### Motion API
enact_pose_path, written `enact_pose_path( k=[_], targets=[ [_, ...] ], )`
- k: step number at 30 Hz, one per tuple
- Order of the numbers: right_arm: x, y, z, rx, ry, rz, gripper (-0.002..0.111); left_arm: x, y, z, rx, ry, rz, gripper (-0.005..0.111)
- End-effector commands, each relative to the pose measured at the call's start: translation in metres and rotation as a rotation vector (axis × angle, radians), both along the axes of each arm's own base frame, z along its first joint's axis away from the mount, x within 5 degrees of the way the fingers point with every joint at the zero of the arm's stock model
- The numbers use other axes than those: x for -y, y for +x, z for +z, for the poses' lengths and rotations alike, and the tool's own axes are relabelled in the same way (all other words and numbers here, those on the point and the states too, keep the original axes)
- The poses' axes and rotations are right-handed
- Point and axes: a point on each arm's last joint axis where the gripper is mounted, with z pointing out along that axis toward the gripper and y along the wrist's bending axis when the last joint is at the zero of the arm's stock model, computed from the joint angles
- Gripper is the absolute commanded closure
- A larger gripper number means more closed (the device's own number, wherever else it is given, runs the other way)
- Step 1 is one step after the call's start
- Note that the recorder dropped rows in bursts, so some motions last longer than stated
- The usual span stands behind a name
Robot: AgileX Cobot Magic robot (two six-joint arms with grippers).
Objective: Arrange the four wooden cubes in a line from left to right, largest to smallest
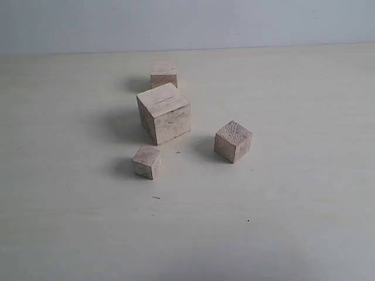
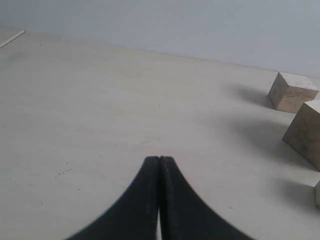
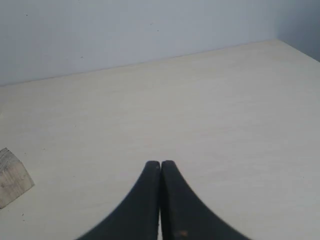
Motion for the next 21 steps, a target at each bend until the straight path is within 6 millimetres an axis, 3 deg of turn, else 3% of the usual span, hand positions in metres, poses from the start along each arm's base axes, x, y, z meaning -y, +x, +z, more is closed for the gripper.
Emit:
enact_pose_path(
  k=[1,6,13,21],
  targets=[
    [0.0,0.0,0.0,0.014,-0.001,-0.001,0.108,0.0,0.0,0.0,0.01,0.007,-0.006,0.107],
    [0.0,0.0,0.001,0.023,-0.004,-0.002,0.108,0.0,0.0,0.0,0.01,0.007,-0.006,0.107],
    [0.003,0.003,0.025,0.296,0.008,-0.038,0.108,0.0,0.0,0.0,0.01,0.007,-0.006,0.107],
    [0.004,0.003,0.033,0.38,0.01,-0.05,0.108,0.0,0.0,0.0,0.01,0.007,-0.006,0.107]
  ],
)
